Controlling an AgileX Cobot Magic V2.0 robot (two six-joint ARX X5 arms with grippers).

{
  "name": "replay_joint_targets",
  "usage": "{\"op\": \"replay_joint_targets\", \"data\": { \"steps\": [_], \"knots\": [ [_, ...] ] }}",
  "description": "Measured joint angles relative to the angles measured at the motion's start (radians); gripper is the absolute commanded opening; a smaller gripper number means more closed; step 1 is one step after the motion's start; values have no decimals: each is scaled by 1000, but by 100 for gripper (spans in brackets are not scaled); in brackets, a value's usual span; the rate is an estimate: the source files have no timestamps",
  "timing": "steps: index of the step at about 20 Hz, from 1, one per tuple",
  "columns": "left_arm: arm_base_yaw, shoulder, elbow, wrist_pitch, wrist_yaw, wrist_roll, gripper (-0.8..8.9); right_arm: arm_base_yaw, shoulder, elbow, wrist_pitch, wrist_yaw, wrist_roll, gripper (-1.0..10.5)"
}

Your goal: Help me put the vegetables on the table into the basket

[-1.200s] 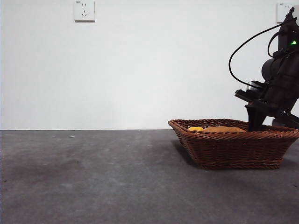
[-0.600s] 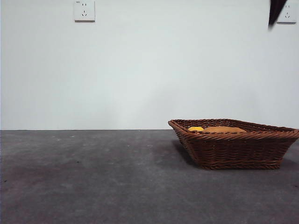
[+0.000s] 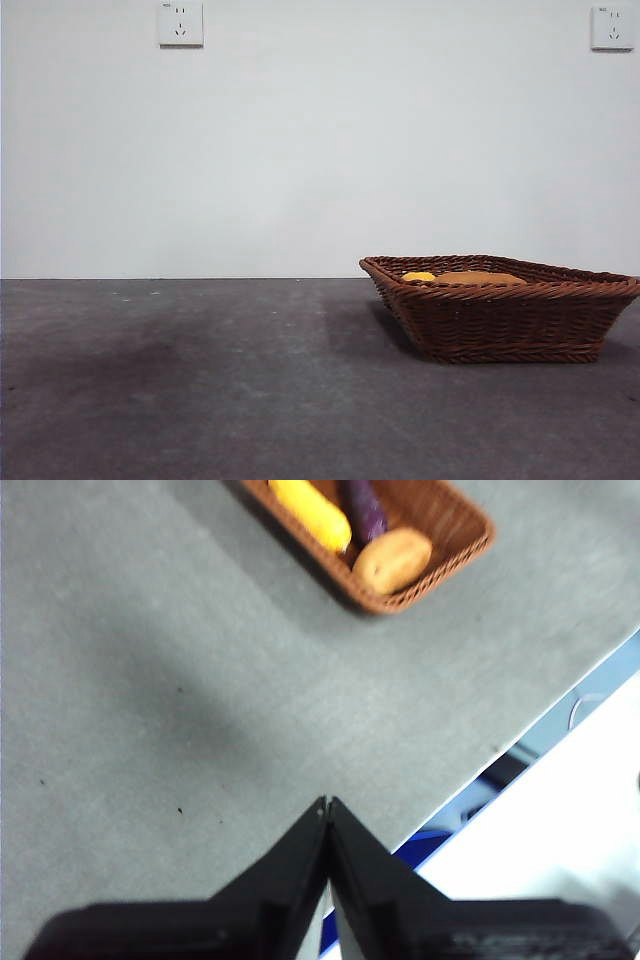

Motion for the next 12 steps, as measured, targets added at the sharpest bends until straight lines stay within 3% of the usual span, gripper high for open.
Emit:
{"op": "replay_joint_targets", "data": {
  "steps": [9, 12],
  "knots": [
    [19, 167, 0, 1, -3, 3, -4, 0, 126, 0, -83, 26, 0, 1],
    [62, 129, 0, 17, -15, 111, -4, 0, 212, 0, -82, 27, 0, 1]
  ]
}}
